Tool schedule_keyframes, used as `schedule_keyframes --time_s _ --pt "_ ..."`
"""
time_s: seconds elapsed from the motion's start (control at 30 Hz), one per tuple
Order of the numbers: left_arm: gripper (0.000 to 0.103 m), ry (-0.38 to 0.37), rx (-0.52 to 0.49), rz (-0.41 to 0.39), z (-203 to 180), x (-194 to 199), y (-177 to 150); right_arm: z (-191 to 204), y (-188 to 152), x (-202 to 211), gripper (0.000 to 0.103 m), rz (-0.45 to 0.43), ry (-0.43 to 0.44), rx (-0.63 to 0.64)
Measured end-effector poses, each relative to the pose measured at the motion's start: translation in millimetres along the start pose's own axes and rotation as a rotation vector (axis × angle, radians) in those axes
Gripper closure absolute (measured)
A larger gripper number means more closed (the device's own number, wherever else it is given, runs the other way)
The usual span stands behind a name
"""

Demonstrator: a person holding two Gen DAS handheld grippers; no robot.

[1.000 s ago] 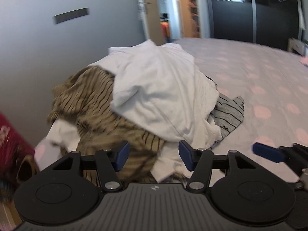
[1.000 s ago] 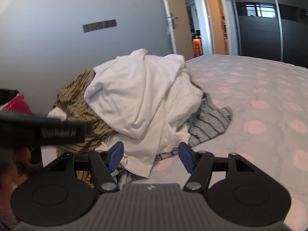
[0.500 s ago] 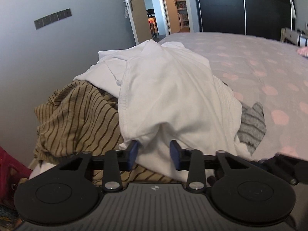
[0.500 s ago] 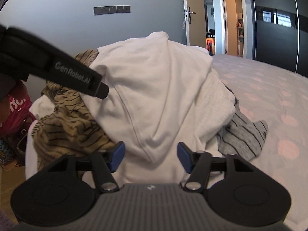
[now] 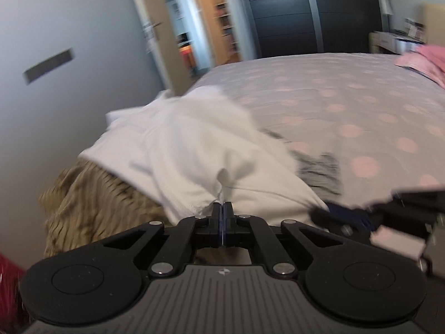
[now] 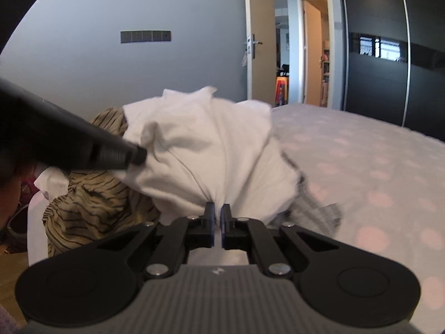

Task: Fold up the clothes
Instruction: 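Grasp the white shirt with the left gripper while the right gripper grasps it too, then pull the white shirt out of the heap onto the bed with both grippers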

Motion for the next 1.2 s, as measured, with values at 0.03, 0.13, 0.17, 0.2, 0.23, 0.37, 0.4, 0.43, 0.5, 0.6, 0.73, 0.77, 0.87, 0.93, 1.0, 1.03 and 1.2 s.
schedule_keyframes --time_s 0.03,0.13,0.17,0.2,0.23,0.37,0.4,0.43,0.5,0.6,0.73,0.77,0.87,0.93,1.0,1.03,1.2 --pt "0.103 -0.012 -0.013 -0.009 -8 6 3 -5 5 8 0.1 -0.008 -0.01 0.009" --pt "0.103 -0.074 -0.039 -0.02 -34 23 9 -22 11 33 0.1 -0.015 -0.05 0.009" --pt "0.103 -0.1 -0.044 -0.019 -43 28 10 -31 10 41 0.1 -0.009 -0.066 -0.001" --pt "0.103 -0.128 -0.05 -0.015 -54 33 10 -39 8 49 0.1 -0.003 -0.081 -0.011" --pt "0.103 -0.156 -0.059 -0.013 -65 38 9 -48 6 57 0.1 0.003 -0.097 -0.018" --pt "0.103 -0.28 -0.094 -0.017 -114 61 7 -81 -14 101 0.1 0.026 -0.156 -0.004" --pt "0.103 -0.312 -0.104 -0.018 -127 66 7 -90 -19 113 0.1 0.031 -0.177 0.006" --pt "0.103 -0.343 -0.114 -0.018 -141 71 6 -100 -26 126 0.1 0.04 -0.202 0.007" --pt "0.103 -0.405 -0.136 -0.018 -169 80 5 -124 -40 154 0.1 0.068 -0.259 -0.015" --pt "0.103 -0.485 -0.164 -0.014 -210 89 -1 -160 -61 192 0.1 0.118 -0.354 -0.054" --pt "0.103 -0.549 -0.191 0.001 -257 92 -17 -199 -91 229 0.1 0.199 -0.45 -0.122" --pt "0.103 -0.548 -0.201 0.009 -265 87 -23 -206 -101 232 0.099 0.22 -0.447 -0.15" --pt "0.103 -0.56 -0.223 0.062 -285 70 -44 -208 -126 230 0.099 0.25 -0.434 -0.145" --pt "0.103 -0.555 -0.231 0.103 -292 60 -58 -208 -143 225 0.099 0.273 -0.442 -0.11" --pt "0.103 -0.533 -0.259 0.128 -294 56 -71 -211 -158 220 0.098 0.294 -0.457 -0.085" --pt "0.103 -0.529 -0.267 0.134 -294 53 -74 -213 -163 218 0.098 0.304 -0.465 -0.081" --pt "0.103 -0.512 -0.298 0.12 -291 51 -81 -222 -175 215 0.093 0.346 -0.49 -0.124"
Point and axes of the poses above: each gripper's, at about its wrist camera, not at the fingertips, and x roughly against the way its jaws point, z to its left, y to its top, the point moved 9 cm from there along -x, roughly the way its jaws point, and after that the axes turned 5 degrees about -x, right-handed, at the moved point
